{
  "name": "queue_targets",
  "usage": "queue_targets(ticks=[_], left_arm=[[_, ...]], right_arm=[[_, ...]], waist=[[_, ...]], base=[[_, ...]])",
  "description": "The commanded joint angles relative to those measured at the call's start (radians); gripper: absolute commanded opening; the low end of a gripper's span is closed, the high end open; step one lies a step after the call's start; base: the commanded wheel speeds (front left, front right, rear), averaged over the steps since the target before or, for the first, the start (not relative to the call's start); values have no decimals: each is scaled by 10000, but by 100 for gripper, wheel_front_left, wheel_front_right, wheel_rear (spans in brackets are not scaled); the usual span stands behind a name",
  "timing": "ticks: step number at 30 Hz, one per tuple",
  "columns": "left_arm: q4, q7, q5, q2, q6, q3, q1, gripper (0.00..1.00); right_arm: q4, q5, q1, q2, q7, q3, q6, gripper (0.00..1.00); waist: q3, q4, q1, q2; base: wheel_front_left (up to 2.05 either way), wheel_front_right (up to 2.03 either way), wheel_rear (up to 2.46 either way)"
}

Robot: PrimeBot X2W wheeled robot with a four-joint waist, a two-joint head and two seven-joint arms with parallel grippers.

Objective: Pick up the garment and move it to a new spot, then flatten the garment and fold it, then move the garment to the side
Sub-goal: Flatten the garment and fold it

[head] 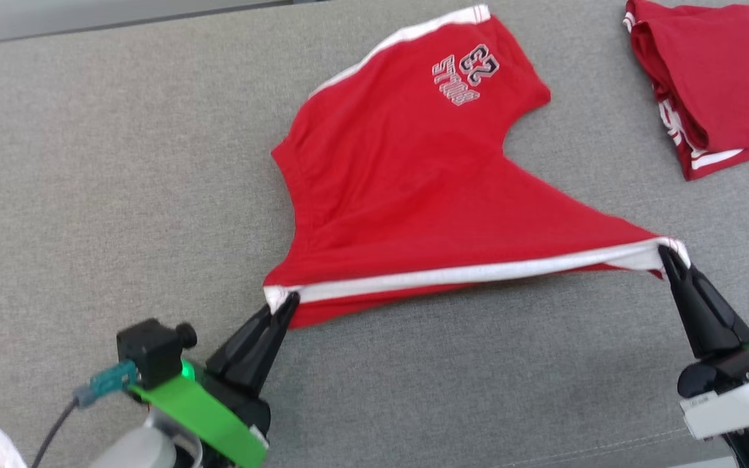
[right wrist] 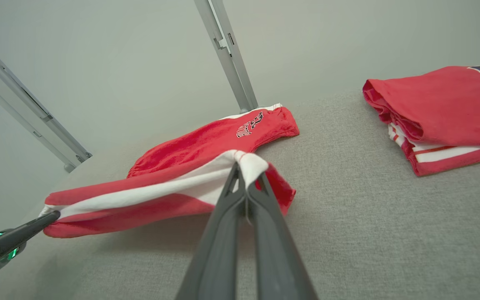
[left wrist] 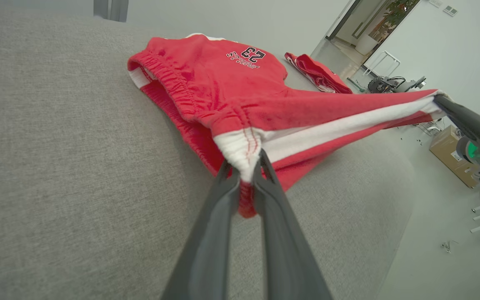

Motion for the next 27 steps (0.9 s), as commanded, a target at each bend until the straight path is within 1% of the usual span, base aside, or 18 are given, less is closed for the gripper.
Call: queue_targets(ticks=[1,6,9,11,12,15,19,21,24,27], left_arm=[[-202,-28,165,88,113,188,617,0],[-1331,-29,390,474,503,746,2392,0],[-1990,-26,348,779,680,825,3028,0],[-2435,10,130,816,762,902,3186,0],[-2611,32,7,757,781,940,3150,0],[-2879,321,-352,422,630,903,2711,0],[-2565,775,-1147,-285,385,948,1961,0],[-2242,1032,-1584,-677,339,1052,1453,0],[-1821,1451,-2119,-1062,223,1136,792,0],[-1216,1766,-2535,-1394,127,1341,6,0]], right_arm=[[-270,96,442,-61,125,-110,-3,0],[-1513,178,1863,-229,722,-766,-8,0],[-2247,17,2433,-304,1238,-1239,-9,0],[-2621,-62,2580,-270,1646,-1488,-9,0],[-2673,-113,2564,-228,1894,-1624,-9,0],[-2537,-33,2146,-53,2594,-1752,-8,0],[-1832,182,1127,-96,3553,-1765,-6,0],[-1278,363,298,-300,3996,-1681,-5,0],[-611,640,-865,-633,4443,-1581,-1,0],[222,928,-2242,-1021,4955,-1268,-1,0]], waist=[[-815,17,1,0],[-1285,179,1,0],[-1462,284,1,0],[-1526,368,1,0],[-1550,424,1,0],[-1551,588,1,0],[-1283,809,1,0],[-1050,941,1,0],[-619,1149,1,0],[-183,1373,1,0]], base=[[0,0,0],[0,0,0],[0,0,0],[0,0,0],[0,0,0],[0,0,0],[0,0,0],[0,0,0],[0,0,0],[0,0,0]])
